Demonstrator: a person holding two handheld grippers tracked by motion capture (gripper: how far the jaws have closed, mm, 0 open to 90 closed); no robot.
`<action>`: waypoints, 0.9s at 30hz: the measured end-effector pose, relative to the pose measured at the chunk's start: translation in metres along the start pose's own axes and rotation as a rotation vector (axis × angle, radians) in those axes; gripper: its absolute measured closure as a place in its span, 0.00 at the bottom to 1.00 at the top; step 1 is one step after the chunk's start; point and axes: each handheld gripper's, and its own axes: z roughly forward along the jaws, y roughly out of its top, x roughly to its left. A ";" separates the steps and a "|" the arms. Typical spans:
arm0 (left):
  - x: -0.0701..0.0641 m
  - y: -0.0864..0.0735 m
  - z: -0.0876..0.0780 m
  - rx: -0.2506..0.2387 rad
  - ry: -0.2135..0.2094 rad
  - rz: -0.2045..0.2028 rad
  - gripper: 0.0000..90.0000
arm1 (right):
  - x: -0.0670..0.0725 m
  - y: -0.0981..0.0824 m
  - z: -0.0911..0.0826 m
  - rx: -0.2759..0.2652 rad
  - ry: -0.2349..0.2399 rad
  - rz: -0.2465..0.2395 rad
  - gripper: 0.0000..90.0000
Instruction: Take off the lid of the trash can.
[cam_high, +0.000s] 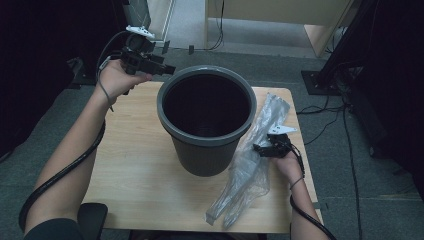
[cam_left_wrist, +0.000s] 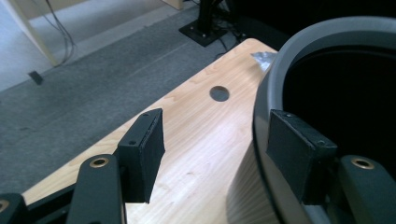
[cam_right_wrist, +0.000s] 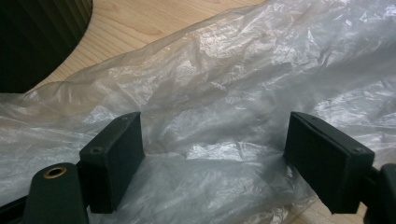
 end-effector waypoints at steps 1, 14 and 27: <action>0.000 0.000 0.000 0.000 0.000 0.000 0.40 | 0.000 0.000 0.000 0.000 0.000 0.000 0.21; -0.014 0.016 0.012 0.012 -0.061 0.033 0.45 | 0.000 0.000 0.000 0.001 0.002 0.001 0.21; -0.019 0.018 0.035 -0.010 -0.080 0.054 0.51 | 0.000 0.000 0.000 0.000 0.005 -0.001 0.21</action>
